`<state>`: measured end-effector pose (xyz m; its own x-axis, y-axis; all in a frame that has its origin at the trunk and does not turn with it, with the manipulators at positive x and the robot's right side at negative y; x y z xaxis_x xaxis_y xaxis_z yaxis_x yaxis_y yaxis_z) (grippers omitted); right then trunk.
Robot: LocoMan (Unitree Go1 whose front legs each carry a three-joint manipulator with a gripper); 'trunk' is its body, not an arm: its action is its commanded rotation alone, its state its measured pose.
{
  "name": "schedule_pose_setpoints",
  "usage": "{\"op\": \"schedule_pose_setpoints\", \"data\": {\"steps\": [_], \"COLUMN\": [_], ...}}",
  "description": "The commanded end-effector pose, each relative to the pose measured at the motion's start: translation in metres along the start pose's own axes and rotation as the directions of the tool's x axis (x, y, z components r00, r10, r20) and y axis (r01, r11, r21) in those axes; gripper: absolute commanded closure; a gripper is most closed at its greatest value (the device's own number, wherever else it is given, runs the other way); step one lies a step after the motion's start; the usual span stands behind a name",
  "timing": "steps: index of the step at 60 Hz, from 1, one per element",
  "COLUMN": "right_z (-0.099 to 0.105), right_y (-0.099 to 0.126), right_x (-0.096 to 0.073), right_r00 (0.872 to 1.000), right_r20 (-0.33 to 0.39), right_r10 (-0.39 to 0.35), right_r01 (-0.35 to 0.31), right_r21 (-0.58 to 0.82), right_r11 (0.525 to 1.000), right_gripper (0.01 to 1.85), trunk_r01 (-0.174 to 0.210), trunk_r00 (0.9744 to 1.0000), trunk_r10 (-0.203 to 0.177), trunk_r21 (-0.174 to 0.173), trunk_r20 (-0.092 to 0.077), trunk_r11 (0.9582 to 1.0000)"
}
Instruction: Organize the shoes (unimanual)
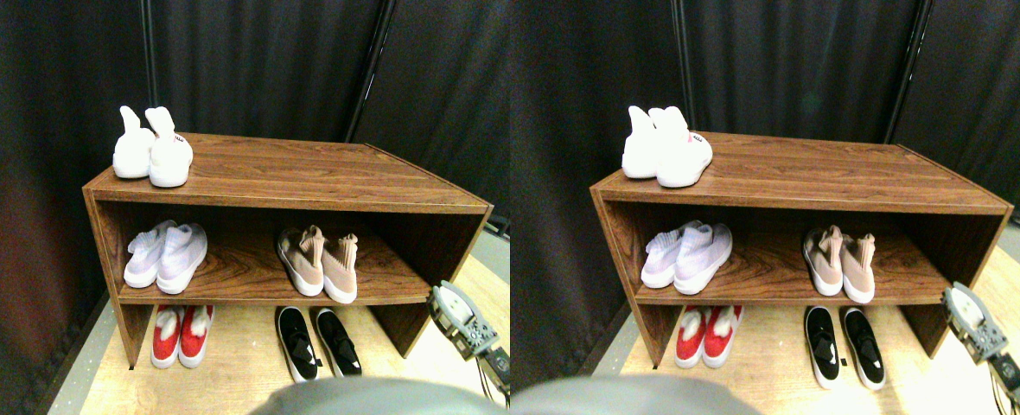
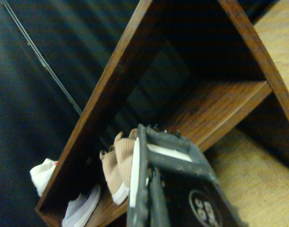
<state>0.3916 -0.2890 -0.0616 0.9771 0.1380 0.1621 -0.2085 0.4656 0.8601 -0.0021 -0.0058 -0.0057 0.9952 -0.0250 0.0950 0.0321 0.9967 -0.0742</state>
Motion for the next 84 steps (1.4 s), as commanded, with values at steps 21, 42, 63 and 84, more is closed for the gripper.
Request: {"op": "schedule_pose_setpoints", "data": {"steps": [21,42,63,84], "right_z": [-0.030,-0.048,-0.045,-0.053], "right_y": [-0.058,-0.133,-0.166,-0.171], "right_x": [-0.013,0.022,0.053,0.050], "right_r00": [0.992,0.952,0.907,0.869], "right_r20": [-0.039,0.034,0.097,0.094], "right_r10": [-0.117,-0.303,-0.409,-0.486], "right_r01": [0.120,0.277,0.358,0.430], "right_r21": [0.117,0.319,0.333,0.344], "right_r11": [0.986,0.906,0.872,0.835], "right_gripper": [1.80,1.80,1.80,1.80], "trunk_r01": [-0.021,-0.029,-0.037,-0.052], "trunk_r00": [0.9960,0.9946,0.9948,0.9941], "trunk_r10": [0.020,0.027,0.035,0.049], "trunk_r21": [-0.015,-0.019,-0.024,-0.036], "trunk_r20": [-0.087,-0.100,-0.096,-0.096], "trunk_r11": [0.9997,0.9994,0.9990,0.9980]}}
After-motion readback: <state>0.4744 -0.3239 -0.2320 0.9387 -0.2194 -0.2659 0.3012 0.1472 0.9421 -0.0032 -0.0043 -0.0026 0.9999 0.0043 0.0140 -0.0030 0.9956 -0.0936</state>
